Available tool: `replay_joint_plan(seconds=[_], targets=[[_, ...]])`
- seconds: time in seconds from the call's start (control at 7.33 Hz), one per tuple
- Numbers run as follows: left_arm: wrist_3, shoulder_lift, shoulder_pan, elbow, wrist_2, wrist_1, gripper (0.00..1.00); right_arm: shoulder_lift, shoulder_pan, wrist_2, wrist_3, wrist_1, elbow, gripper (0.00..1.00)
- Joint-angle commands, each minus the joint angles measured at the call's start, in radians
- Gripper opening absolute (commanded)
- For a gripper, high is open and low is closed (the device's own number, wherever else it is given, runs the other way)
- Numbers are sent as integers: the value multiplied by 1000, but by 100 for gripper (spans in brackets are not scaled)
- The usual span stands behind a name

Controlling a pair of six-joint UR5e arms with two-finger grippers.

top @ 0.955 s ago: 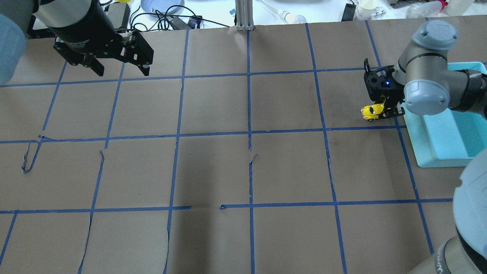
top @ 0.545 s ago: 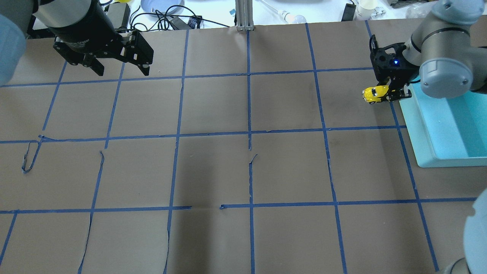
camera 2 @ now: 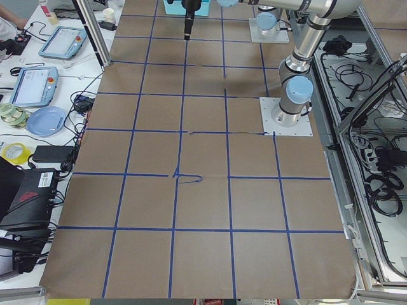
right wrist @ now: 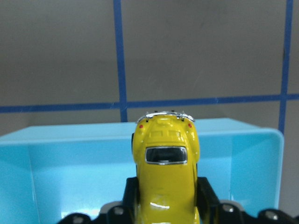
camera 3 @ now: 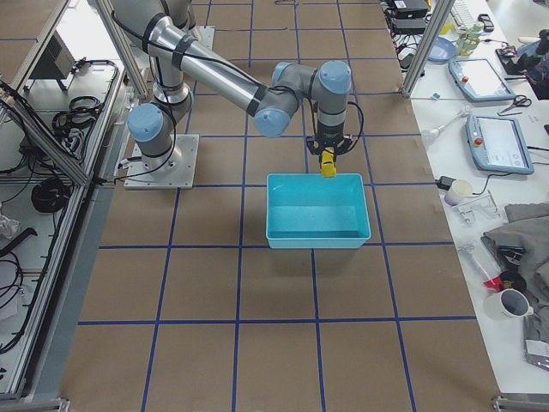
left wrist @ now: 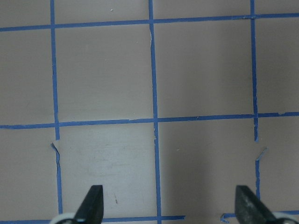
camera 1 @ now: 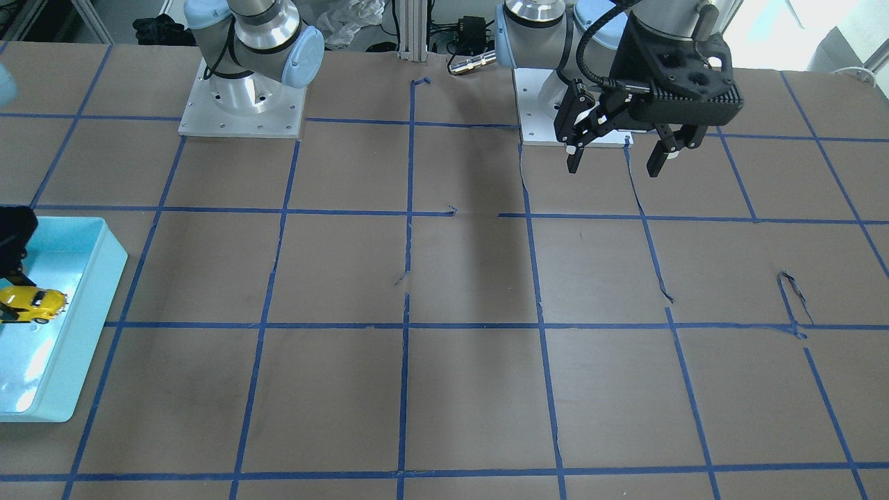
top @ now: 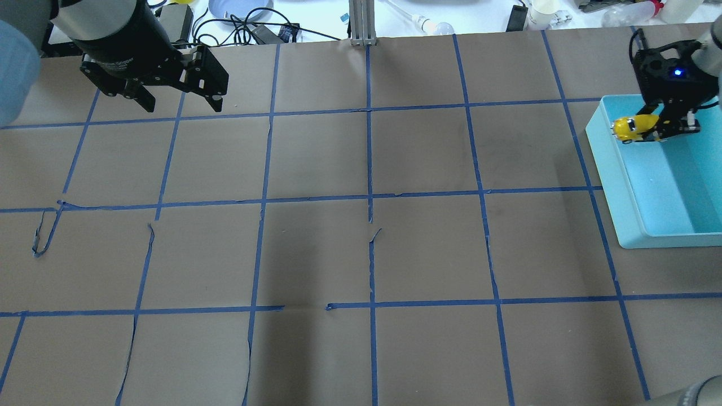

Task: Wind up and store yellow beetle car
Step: 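Lift the car and carry it into the light-blue bin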

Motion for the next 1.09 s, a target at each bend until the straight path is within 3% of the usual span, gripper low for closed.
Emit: replay_joint_plan(seconds=[0.0, 0.55, 0.68, 0.82, 0.95], targets=[[0, -2, 0, 5, -2, 3, 100, 27, -136, 7, -164, -30, 74, 2], [0, 3, -3, -1, -2, 3, 100, 167, -154, -16, -168, -139, 96, 10], [-2, 0, -9, 2, -2, 3, 100, 170, -154, -16, -159, -134, 88, 28], [-2, -2, -19, 4, 1, 3, 100, 163, -152, -8, -144, -127, 87, 99], [-2, -2, -20, 2, 0, 5, 100, 141, -152, -3, -123, -124, 81, 100]])
